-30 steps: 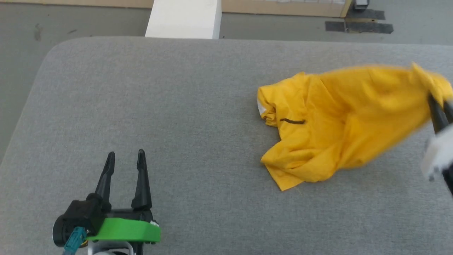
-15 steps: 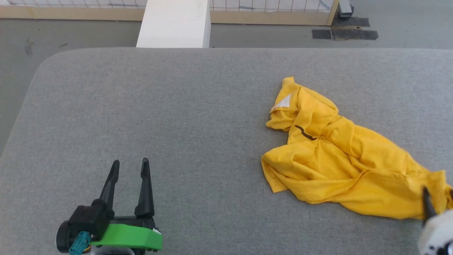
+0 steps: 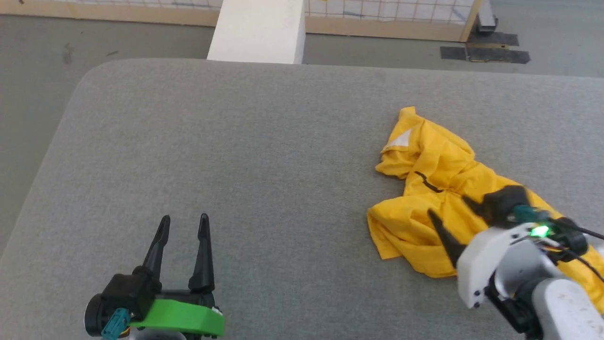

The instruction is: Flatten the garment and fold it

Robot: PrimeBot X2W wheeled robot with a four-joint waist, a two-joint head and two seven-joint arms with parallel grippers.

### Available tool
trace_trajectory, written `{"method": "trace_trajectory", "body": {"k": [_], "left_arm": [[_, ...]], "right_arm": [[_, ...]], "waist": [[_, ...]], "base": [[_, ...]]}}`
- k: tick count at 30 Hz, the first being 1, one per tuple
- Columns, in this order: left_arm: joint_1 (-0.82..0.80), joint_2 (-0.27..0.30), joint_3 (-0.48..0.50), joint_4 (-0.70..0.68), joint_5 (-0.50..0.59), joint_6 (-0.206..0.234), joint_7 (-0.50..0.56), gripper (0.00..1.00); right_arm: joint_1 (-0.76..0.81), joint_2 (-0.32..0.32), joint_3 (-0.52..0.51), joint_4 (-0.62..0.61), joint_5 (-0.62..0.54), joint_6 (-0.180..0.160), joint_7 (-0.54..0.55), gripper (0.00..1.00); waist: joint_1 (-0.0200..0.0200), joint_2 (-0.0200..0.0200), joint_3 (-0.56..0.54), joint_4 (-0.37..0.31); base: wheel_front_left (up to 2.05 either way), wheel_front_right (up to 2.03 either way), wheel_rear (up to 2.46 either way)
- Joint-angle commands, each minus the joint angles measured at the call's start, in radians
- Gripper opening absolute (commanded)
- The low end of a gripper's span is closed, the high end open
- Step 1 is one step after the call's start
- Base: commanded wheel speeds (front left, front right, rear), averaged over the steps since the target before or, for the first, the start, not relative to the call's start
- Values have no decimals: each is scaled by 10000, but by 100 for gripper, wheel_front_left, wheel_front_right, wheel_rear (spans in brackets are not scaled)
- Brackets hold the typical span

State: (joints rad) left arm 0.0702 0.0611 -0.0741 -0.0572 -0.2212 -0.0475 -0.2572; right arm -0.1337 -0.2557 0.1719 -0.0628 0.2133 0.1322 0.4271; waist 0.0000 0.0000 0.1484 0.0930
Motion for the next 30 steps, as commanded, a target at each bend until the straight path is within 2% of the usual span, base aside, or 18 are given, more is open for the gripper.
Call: {"method": "trace_trajectory", "body": {"k": [1, 7, 8, 14, 18, 22, 26, 30], "left_arm": [[-74, -16, -1, 11, -38, -15, -45, 100], [-329, -34, 31, 20, -124, -19, -45, 100], [-361, -36, 45, 25, -129, -20, -45, 100], [-407, -53, 168, 89, -152, 3, -45, 100], [-369, -64, 179, 100, -148, 33, -45, 100], [-364, -73, 145, 118, -149, 27, -45, 100], [-367, -80, 121, 142, -151, 38, -45, 100], [-354, -86, 108, 177, -201, 20, -45, 100]], "right_arm": [[-221, -185, 323, 286, 60, -15, 244, 100], [-771, -525, 1519, 1787, 182, -15, 856, 100], [-837, -559, 1669, 1929, 246, -15, 888, 0], [-1376, -666, 1706, 2239, 438, -15, 585, 0], [-1933, -621, 1500, 1825, 330, -15, 41, 0], [-2527, -304, 1605, 1018, 261, -15, -388, 0], [-2697, 125, 2618, 266, 576, -15, -418, 0], [-2350, 299, 4374, 65, 1378, -15, 30, 0]], "waist": [[0, 0, 271, 359], [0, 0, 673, 894], [0, 0, 702, 938], [0, 0, 659, 950], [0, 0, 451, 805], [0, 0, 270, 687], [0, 0, 213, 627], [0, 0, 247, 647]], "base": [[0, 0, 0], [0, 0, 0], [0, 0, 0], [0, 0, 0], [0, 0, 0], [0, 0, 0], [0, 0, 0], [0, 0, 0]]}}
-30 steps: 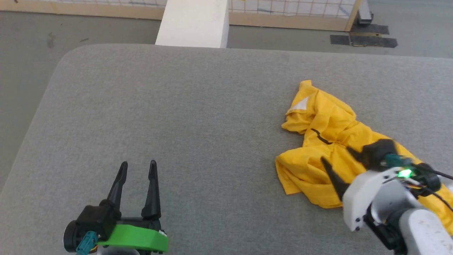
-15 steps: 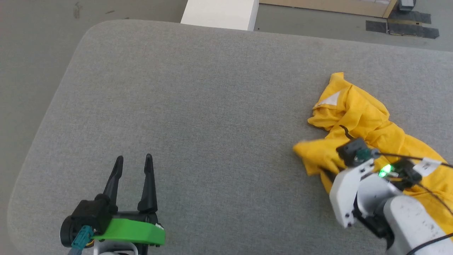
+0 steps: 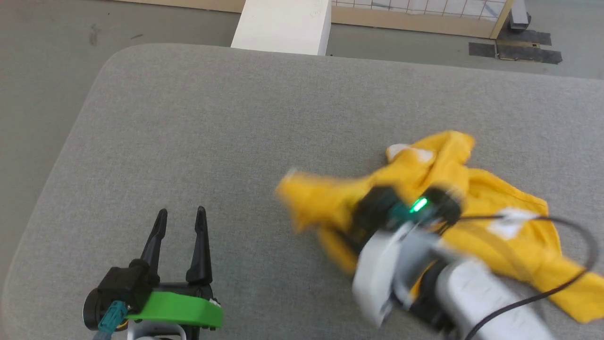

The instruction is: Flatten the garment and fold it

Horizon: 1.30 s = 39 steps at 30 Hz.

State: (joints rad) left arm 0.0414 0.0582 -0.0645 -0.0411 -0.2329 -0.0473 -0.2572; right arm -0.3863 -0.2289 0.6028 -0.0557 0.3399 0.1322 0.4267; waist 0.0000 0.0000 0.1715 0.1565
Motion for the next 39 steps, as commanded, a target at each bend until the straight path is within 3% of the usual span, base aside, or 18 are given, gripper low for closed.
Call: {"method": "trace_trajectory", "body": {"k": [1, 6, 8, 16, 21, 24, 28, 31, 33, 36, 39], "left_arm": [[-60, -59, 11, 32, -101, 15, -45, 100], [-121, -65, -46, 94, -141, -6, -45, 100], [-148, -67, -65, 118, -156, -7, -45, 100], [-91, -71, -64, 179, -132, 40, -45, 100], [3, -66, -54, 92, -51, 47, -45, 100], [80, -46, -21, -33, 10, 47, -45, 100], [199, -8, 11, -241, 88, -17, -45, 100], [307, -11, 52, -451, 127, -75, -45, 100], [378, -16, 54, -560, 151, -123, -45, 100], [458, 33, 4, -683, 408, -188, -45, 100], [406, 76, -197, -780, 653, -273, -45, 100]], "right_arm": [[336, 53, 505, 38, 467, -15, 188, 0], [738, -273, 1974, 599, 1405, -15, 692, 0], [692, -427, 2280, 803, 1471, -15, 590, 100], [481, -250, 1214, 1015, 1542, -15, -551, 100], [977, 136, -828, 566, 1020, -15, -1569, 100], [1570, 437, -2429, 125, -70, -15, -2325, 100], [2863, 1302, -4789, -730, -1833, -15, -3255, 100], [3695, 1685, -6092, -1258, -2436, -15, -3828, 100], [4185, 1765, -6865, -1484, -2610, -15, -4221, 100], [4756, 1780, -7787, -1486, -1952, -15, -4762, 100], [5000, 1782, -8218, -1351, -1619, -15, -5129, 100]], "waist": [[0, 0, 39, 27], [0, 0, 170, 152], [0, 0, 212, 188], [0, 0, 122, -26], [0, 0, -88, -306], [0, 0, -153, -462], [0, 0, -170, -682], [0, 0, -142, -857], [0, 0, -134, -958], [0, 0, -125, -1141], [0, 0, -121, -1302]], "base": [[0, 0, 0], [0, 0, 0], [0, 0, 0], [0, 0, 0], [0, 0, 0], [0, 0, 0], [0, 0, 0], [0, 0, 0], [0, 0, 0], [0, 0, 0], [0, 0, 0]]}}
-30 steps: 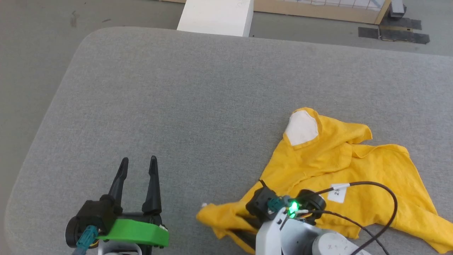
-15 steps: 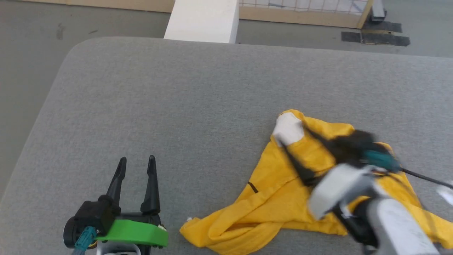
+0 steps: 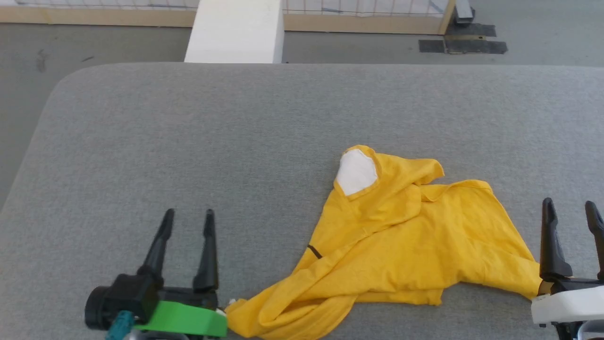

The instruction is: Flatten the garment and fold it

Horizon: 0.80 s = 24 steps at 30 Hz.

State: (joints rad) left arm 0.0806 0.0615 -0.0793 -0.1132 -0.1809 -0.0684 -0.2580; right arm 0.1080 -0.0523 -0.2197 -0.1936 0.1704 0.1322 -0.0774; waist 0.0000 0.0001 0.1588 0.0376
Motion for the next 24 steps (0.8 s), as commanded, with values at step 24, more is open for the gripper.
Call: {"method": "trace_trajectory", "body": {"k": [24], "left_arm": [[-3270, 2907, -5979, 1447, -833, -621, 5794, 100]], "right_arm": [[-568, 20, -45, -140, 311, -15, -108, 100]], "waist": [[0, -1, 938, -220]], "base": [[0, 0, 0]]}}
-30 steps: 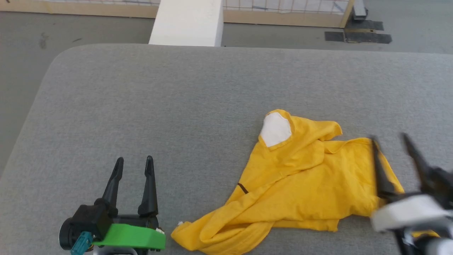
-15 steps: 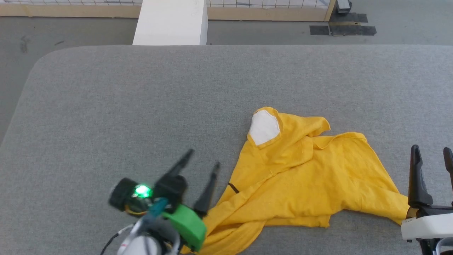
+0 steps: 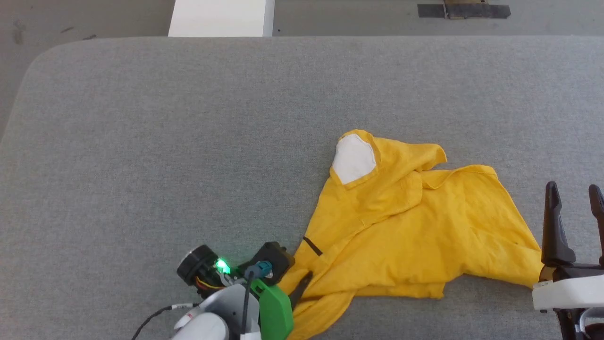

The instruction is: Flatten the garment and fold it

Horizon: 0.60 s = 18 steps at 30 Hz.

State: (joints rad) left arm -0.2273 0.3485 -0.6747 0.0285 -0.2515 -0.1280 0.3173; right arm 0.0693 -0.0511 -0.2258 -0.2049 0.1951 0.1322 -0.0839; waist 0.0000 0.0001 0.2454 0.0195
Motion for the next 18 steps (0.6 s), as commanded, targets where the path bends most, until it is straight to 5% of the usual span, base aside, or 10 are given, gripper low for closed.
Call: {"method": "trace_trajectory", "body": {"k": [1, 3, 4, 5, 6, 13, 18], "left_arm": [[-256, 74, -170, 161, -204, -25, 102, 100], [-342, 112, -382, 370, -368, -25, 237, 100], [-379, 127, -447, 442, -437, -25, 284, 89], [-439, 150, -504, 507, -504, -25, 305, 11], [-479, 161, -548, 543, -574, -26, 302, 0], [-651, 57, -257, 331, -1087, 74, -195, 0], [-800, -129, 709, -386, -1639, 540, -1038, 0]], "right_arm": [[-210, 8, 25, -29, 70, -15, -45, 100], [-249, 8, 25, -32, 79, -15, -41, 100], [-262, 8, 24, -38, 83, -15, -37, 100], [-278, 8, 26, -48, 88, -15, -31, 100], [-287, 8, 20, -54, 92, -15, -28, 100], [-258, 8, -92, -61, 149, -15, -14, 100], [-205, 8, -139, -71, 193, -15, 16, 100]], "waist": [[0, -1, 106, -56], [0, -1, 142, -75], [0, -1, 156, -86], [0, -1, 173, -101], [0, -1, 181, -108], [0, -1, 101, -55], [0, -1, -21, 46]], "base": [[0, 0, 0], [0, 0, 0], [0, 0, 0], [0, 0, 0], [0, 0, 0], [0, 0, 0], [0, 0, 0]]}}
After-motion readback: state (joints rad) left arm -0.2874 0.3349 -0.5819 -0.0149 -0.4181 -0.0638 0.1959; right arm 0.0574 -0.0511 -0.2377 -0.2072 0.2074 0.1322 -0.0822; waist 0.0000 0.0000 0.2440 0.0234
